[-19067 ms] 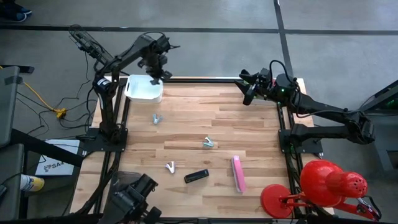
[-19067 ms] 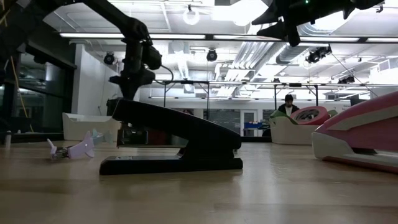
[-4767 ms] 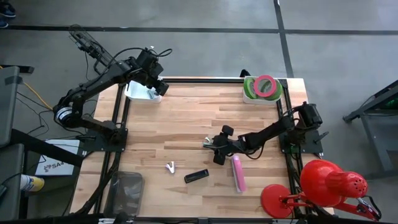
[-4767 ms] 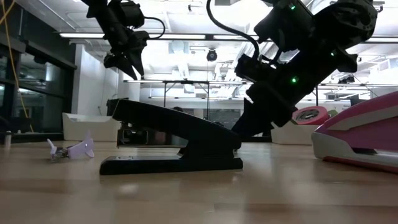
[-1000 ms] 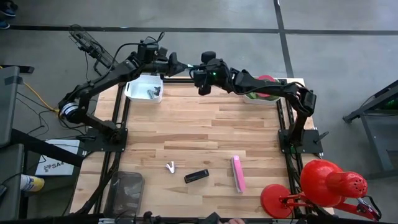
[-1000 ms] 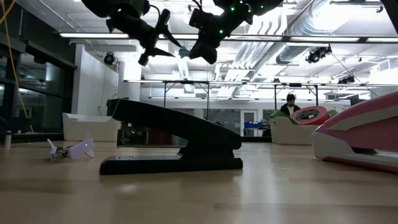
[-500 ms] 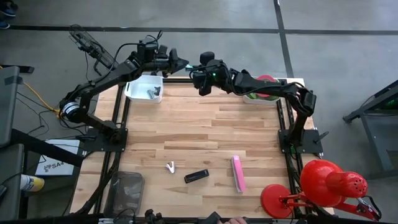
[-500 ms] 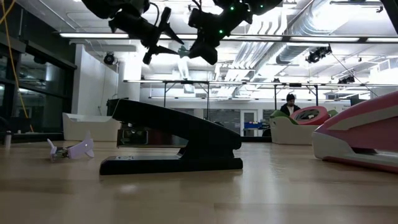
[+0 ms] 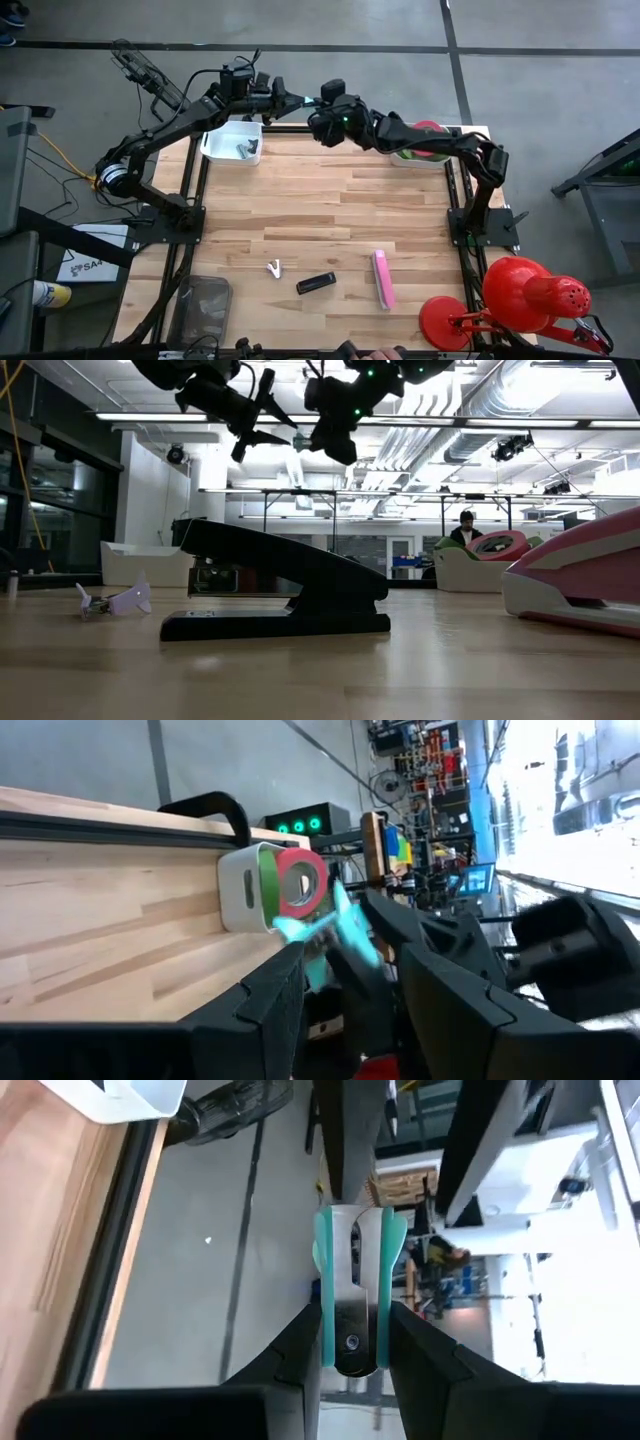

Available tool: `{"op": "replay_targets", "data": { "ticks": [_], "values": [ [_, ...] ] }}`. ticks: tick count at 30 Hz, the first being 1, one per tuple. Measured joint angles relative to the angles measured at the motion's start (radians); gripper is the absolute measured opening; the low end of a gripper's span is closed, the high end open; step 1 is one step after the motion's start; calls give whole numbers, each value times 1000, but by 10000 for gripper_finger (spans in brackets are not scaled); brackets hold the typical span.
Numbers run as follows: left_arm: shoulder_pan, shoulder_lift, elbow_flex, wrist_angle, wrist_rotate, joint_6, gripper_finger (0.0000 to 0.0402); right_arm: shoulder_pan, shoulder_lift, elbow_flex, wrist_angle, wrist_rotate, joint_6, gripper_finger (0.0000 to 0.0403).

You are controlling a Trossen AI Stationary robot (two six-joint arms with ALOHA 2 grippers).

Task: Pick and place Stapler, Stapler remover, tape
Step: Put the light green staple remover into the left white bin

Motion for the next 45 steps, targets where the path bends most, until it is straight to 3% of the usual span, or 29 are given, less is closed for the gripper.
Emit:
{"op": "replay_targets", "data": {
  "ticks": [13, 45],
  "values": [
    [0, -1, 0, 4, -1, -14, 166, 11, 0, 0, 71, 24, -165, 79],
    [0, -1, 0, 25, 57, -33, 155, 51, 0, 0, 109, 2, -196, 79]
  ]
}}
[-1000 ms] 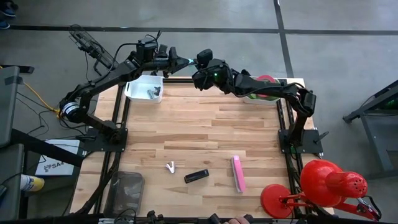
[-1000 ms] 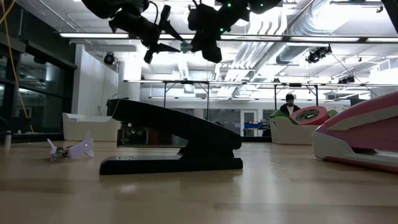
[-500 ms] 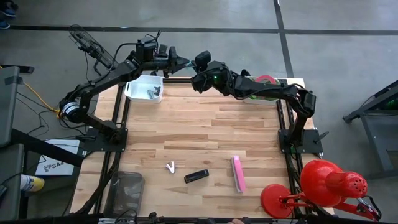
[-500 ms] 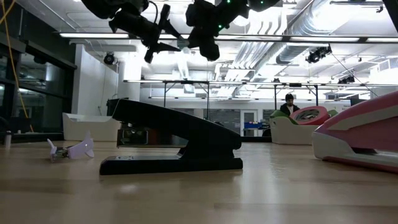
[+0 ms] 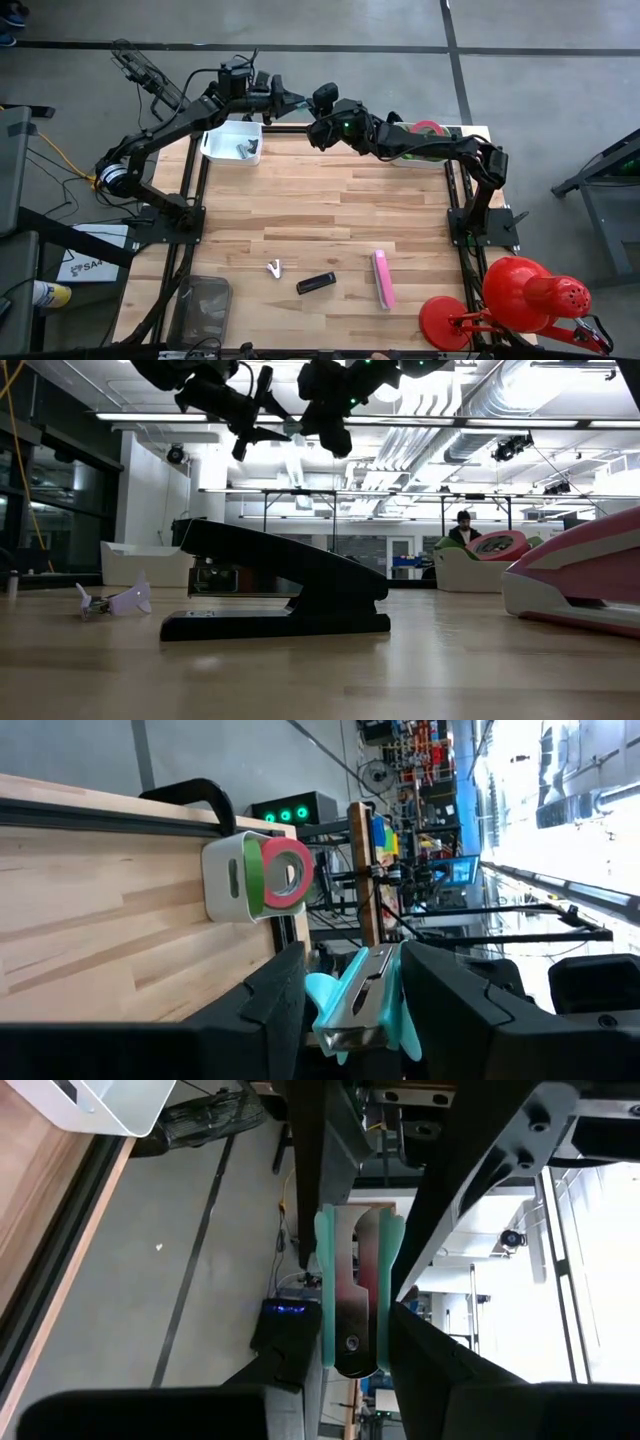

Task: Pick and place Stapler, Stapler remover, tape
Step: Put the light green staple remover into the left white bin

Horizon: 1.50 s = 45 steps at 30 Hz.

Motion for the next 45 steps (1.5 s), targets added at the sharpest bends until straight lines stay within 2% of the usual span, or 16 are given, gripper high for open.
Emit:
{"op": "replay_targets", "data": {
  "ticks": [11, 19, 24, 27, 30, 36, 42, 45],
  "values": [
    [2, 0, 0, 4, 7, 2, 57, 0, 0, 0, -10, 2, -1, 79],
    [-1, 0, 2, 5, 27, 5, 21, -2, 0, 0, -15, -9, 1, 79],
    [-1, 0, 2, 6, -2, 35, 13, 0, 0, 0, -20, -4, 12, 79],
    [6, 0, 1, 8, -38, 121, 18, 0, 0, 0, -36, 3, 51, 79],
    [33, 0, -1, 39, -30, 207, 26, 1, 0, 2, -70, 38, 107, 79],
    [101, -7, 0, 54, -2, 381, 33, -1, 0, 0, -140, 40, 187, 79],
    [102, -7, 0, 53, 28, 689, 33, 0, 0, 0, -190, -4, 299, 79],
    [96, -8, 0, 40, 41, 782, 38, -1, 0, 0, -210, -27, 368, 79]
  ]
}}
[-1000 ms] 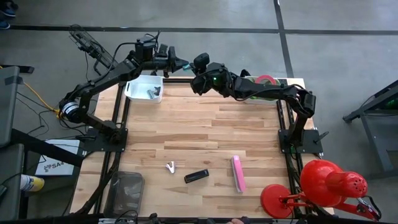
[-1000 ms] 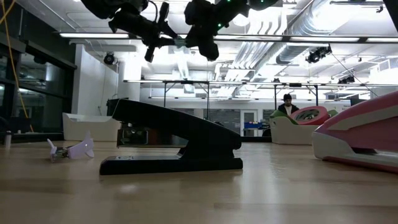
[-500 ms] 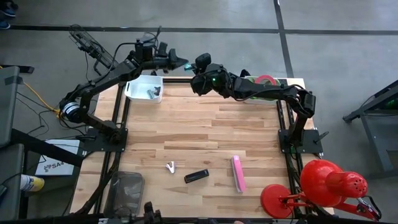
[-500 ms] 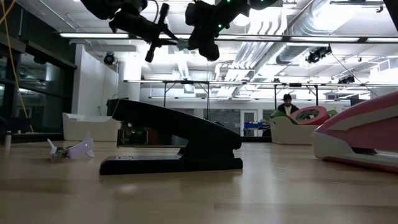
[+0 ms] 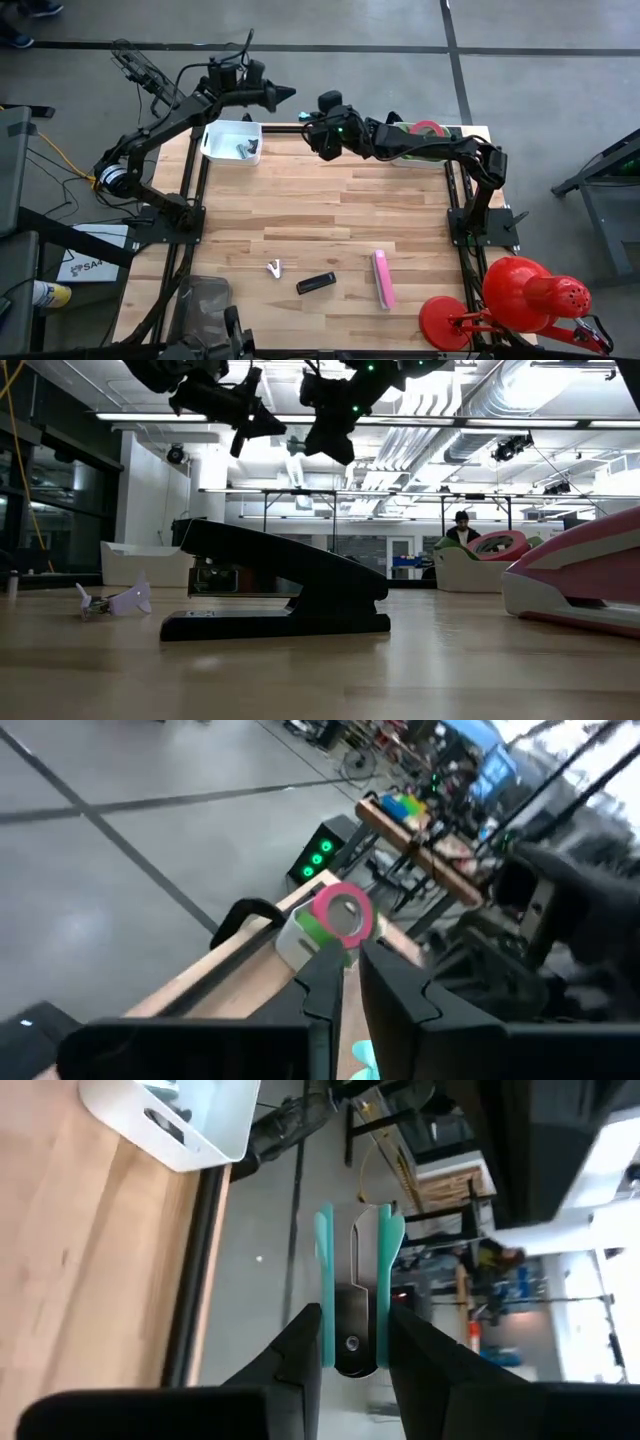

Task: Pick and place Stapler, Stapler remover, tape
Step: Put the light green staple remover into the left white bin

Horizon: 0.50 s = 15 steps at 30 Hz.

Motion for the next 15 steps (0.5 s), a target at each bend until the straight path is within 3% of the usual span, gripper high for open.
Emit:
{"op": "replay_targets", "data": {
  "ticks": [6, 11, 15],
  "values": [
    [2, 0, 0, -16, -19, 117, 109, -32, -40, 0, -55, -72, 211, 79],
    [2, 0, 0, -16, 40, 260, 190, -92, -115, 0, -150, -286, 428, 79],
    [-20, 0, 0, -16, 83, 380, 225, -146, -148, 0, -242, -497, 588, 79]
  ]
}}
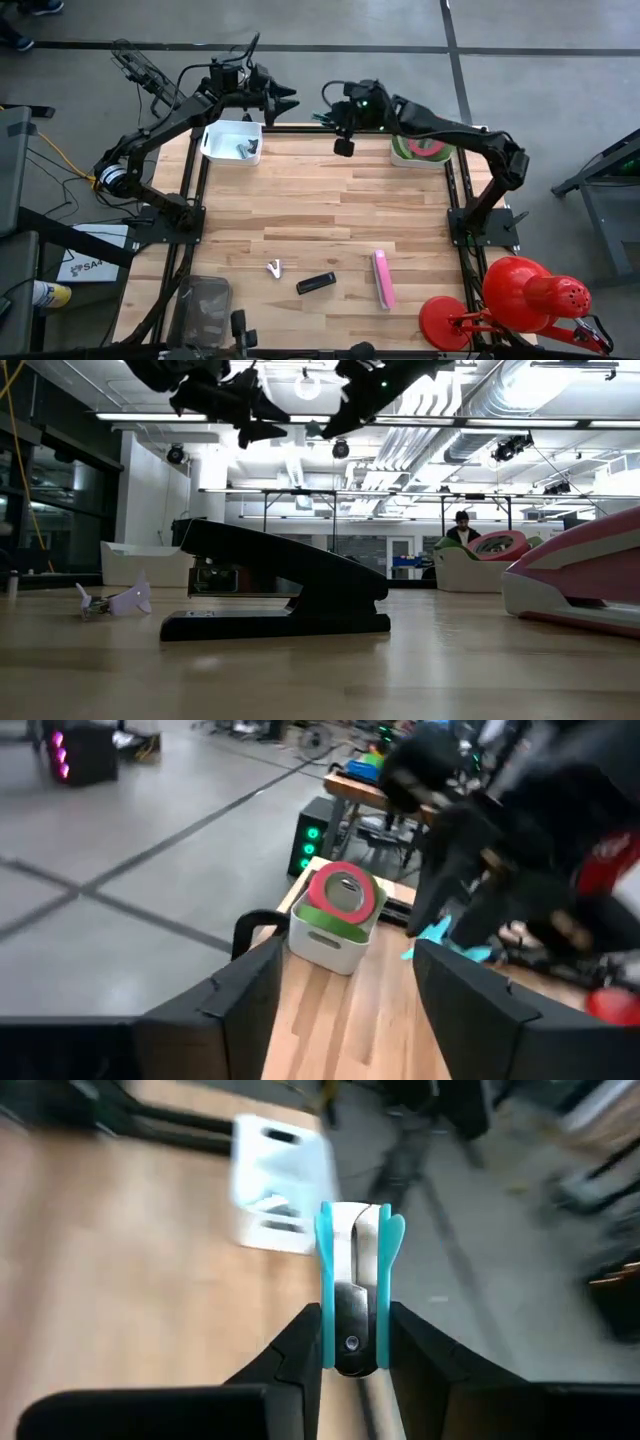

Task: Pick and place Stapler, Stapler remover, tape
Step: Put the light green staple remover into the left white bin

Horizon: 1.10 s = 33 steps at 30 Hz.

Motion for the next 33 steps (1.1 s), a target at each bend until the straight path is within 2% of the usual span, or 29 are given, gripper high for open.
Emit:
{"op": "replay_targets", "data": {
  "ticks": [4, 6, 12, 33],
  "values": [
    [-48, 0, 0, -1, 4, 125, 231, -52, -12, 0, -30, -190, 157, 79],
    [-76, 0, 0, -11, -3, 171, 232, -69, -12, 0, -33, -231, 212, 79],
    [-145, 0, 0, -39, -128, 243, 232, -74, -12, 0, -48, -248, 235, 79],
    [-236, 0, 0, -85, -165, 306, 232, -62, 2, 0, -40, -301, 234, 79]
  ]
}}
